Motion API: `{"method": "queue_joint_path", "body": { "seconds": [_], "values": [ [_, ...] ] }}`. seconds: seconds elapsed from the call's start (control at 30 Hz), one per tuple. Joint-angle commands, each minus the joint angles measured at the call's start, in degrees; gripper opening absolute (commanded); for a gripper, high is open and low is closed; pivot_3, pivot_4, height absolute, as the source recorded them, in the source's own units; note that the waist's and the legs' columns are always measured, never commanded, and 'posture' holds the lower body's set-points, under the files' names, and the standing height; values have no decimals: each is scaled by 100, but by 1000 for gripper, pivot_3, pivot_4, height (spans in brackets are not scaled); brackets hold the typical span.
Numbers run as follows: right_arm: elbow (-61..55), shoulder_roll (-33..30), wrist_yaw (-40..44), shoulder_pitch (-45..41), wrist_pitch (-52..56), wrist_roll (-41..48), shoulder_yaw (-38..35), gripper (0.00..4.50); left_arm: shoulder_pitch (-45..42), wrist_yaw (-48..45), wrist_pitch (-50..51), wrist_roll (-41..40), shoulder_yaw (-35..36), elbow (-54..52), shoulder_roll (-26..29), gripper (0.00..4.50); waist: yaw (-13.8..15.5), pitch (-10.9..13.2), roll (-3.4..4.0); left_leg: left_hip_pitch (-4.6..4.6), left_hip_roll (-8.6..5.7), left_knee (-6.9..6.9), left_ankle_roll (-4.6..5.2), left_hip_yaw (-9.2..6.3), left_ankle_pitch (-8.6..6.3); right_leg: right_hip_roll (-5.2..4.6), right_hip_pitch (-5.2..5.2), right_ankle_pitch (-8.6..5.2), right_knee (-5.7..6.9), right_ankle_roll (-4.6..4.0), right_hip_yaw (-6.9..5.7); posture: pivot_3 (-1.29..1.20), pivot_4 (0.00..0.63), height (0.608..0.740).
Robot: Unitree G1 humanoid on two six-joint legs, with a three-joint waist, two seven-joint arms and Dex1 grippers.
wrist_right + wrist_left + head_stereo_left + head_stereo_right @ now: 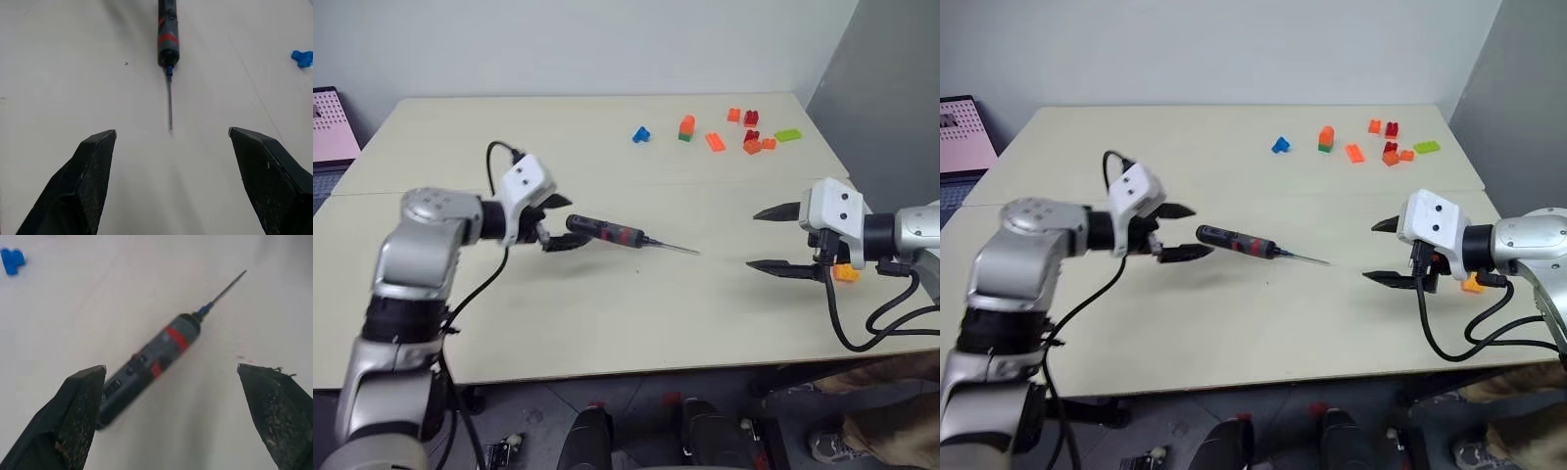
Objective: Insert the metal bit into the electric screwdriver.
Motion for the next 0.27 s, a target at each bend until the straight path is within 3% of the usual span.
{"method": "queue_joint_path", "body": {
  "seconds": [0.03, 0.27],
  "values": [
    [81, -23, 46, 93, -219, 136, -448, 3873, 675, 442, 422, -459, 1133, -902, 207, 4492, -3, 0, 0, 2, 0, 0, 0, -1, 0, 0, 1, 0, 1, 0, -1, 0, 150, 740],
    [268, -79, 248, 421, -446, 188, -628, 3873, 1673, 816, 460, -876, 1642, -1436, 379, 4492, 32, 0, 0, 19, 0, 4, 0, -1, 0, -3, 20, 0, -2, -3, -2, 0, 150, 740]
  ]
}}
